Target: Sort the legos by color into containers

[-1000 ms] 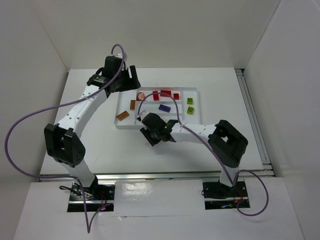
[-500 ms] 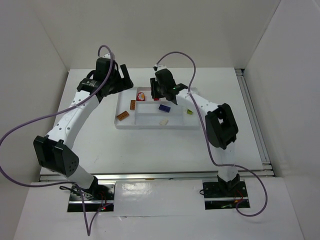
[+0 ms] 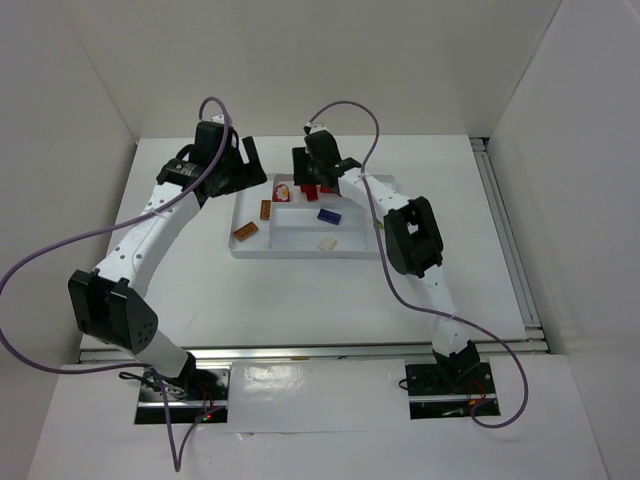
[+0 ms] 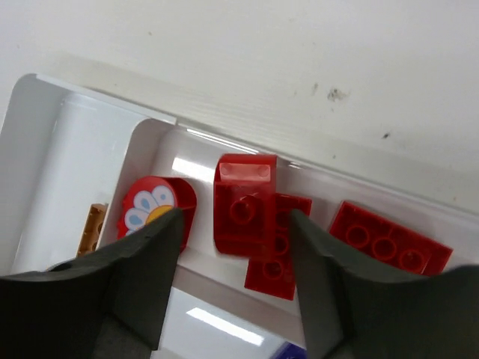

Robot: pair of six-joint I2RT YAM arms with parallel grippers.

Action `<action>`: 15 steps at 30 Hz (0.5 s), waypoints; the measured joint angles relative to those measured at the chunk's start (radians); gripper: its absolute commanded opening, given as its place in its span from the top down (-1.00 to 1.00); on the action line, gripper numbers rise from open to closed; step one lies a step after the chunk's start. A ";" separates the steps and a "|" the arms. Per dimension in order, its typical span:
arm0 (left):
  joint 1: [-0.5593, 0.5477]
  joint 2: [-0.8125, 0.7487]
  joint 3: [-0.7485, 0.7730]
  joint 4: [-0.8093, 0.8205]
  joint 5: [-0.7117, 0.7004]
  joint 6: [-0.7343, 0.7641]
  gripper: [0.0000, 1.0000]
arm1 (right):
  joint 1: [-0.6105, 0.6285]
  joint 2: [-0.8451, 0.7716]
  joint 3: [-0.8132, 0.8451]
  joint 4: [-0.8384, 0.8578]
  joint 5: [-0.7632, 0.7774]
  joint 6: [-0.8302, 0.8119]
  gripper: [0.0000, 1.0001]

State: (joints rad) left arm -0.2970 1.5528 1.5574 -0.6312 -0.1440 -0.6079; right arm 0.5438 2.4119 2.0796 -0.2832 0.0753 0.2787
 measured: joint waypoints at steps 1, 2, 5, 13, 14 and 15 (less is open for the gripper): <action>0.000 0.000 0.000 0.000 0.000 0.001 -0.87 | 0.002 0.002 0.013 0.000 -0.003 0.001 -0.40; 0.000 0.000 0.000 -0.001 0.001 0.002 -0.87 | 0.003 0.002 0.020 -0.003 -0.004 -0.002 -0.40; 0.000 0.000 0.000 -0.002 0.010 0.002 -0.87 | 0.010 -0.002 0.030 0.000 -0.002 -0.008 -0.43; 0.000 -0.002 0.000 -0.005 0.009 0.007 -0.87 | 0.013 -0.201 -0.234 0.000 0.082 0.007 -1.00; 0.000 -0.003 0.000 -0.006 0.008 0.007 -0.87 | 0.011 -0.257 -0.286 -0.006 0.110 0.014 -1.00; 0.000 -0.005 0.000 -0.005 0.007 0.009 -0.87 | 0.008 -0.303 -0.325 -0.009 0.140 0.020 -1.00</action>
State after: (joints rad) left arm -0.2970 1.5478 1.5574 -0.6365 -0.1368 -0.5991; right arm 0.5522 2.1086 1.7542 -0.2924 0.2157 0.2989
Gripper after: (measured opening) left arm 0.932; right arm 0.991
